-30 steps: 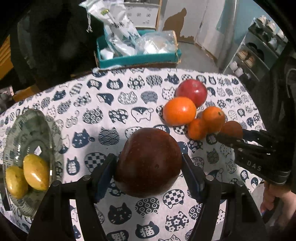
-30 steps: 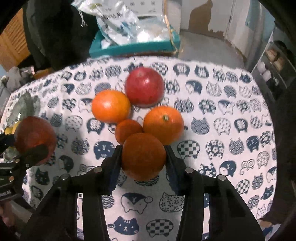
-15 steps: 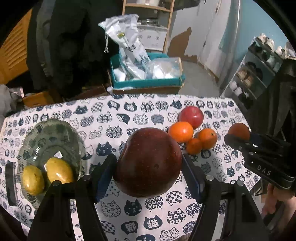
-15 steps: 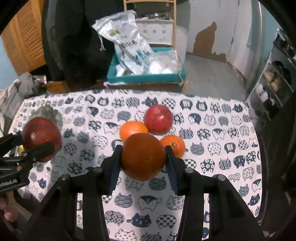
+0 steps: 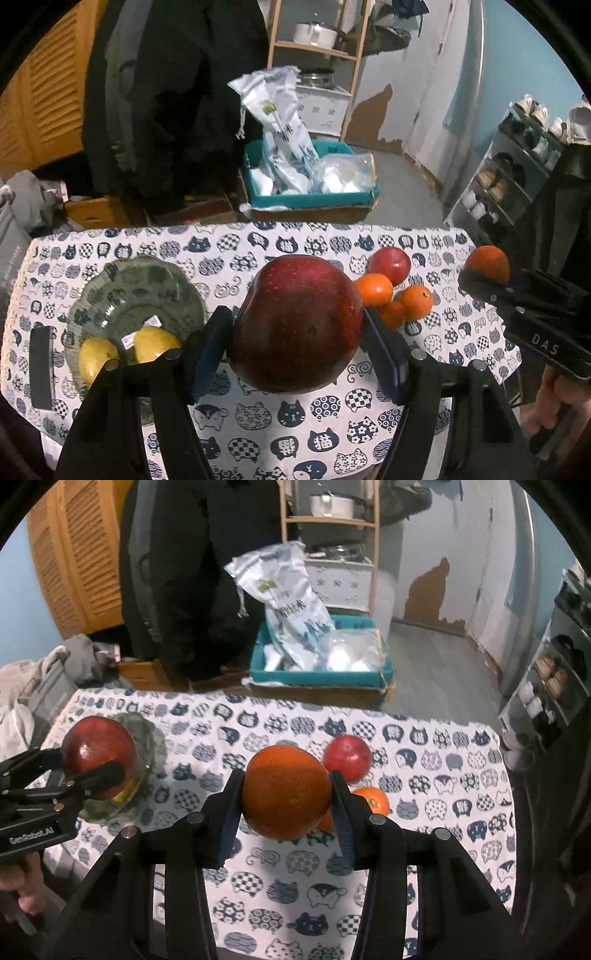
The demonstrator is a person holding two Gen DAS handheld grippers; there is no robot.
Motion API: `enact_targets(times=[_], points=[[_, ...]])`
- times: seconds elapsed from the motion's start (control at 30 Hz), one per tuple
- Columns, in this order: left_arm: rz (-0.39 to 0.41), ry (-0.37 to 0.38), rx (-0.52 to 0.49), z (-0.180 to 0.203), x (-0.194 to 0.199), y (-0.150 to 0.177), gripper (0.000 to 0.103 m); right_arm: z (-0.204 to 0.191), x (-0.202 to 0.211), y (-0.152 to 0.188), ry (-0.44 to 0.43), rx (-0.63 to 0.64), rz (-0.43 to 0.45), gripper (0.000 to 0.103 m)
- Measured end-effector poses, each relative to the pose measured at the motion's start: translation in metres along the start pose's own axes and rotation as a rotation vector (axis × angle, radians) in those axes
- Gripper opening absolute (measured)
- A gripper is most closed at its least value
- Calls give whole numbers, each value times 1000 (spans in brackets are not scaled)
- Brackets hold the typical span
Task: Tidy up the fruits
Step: 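Lift the dark red apple with the left tool while the right tool lifts the tangerine, then carry the apple with the left tool while the right tool carries the tangerine over the bowl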
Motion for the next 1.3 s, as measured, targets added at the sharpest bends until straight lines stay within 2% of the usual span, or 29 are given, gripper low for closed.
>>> enact_targets(times=[0.27, 0.6, 1.07, 1.3], points=[[44, -41, 20, -22, 23, -1, 72, -31, 8, -8, -45, 40, 22, 44], [72, -110, 61, -60, 38, 3, 72, -72, -2, -17, -85, 75, 17, 44], [55, -190, 151, -126, 43, 22, 72, -139, -35, -21, -139, 134, -32, 44], [18, -214, 199, -159, 33, 36, 72, -173, -62, -20, -160, 167, -67, 44]])
Point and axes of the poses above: each gripper's, at about its wrist camera, not at the fingertips, and x roughly against the way its jaws point, z to its right, y to its underside, the point moved 2 cm from there along -x, roughly the way its jaws point, and after that the axes turned 13 degrees about -x, right-handed, at the moved point
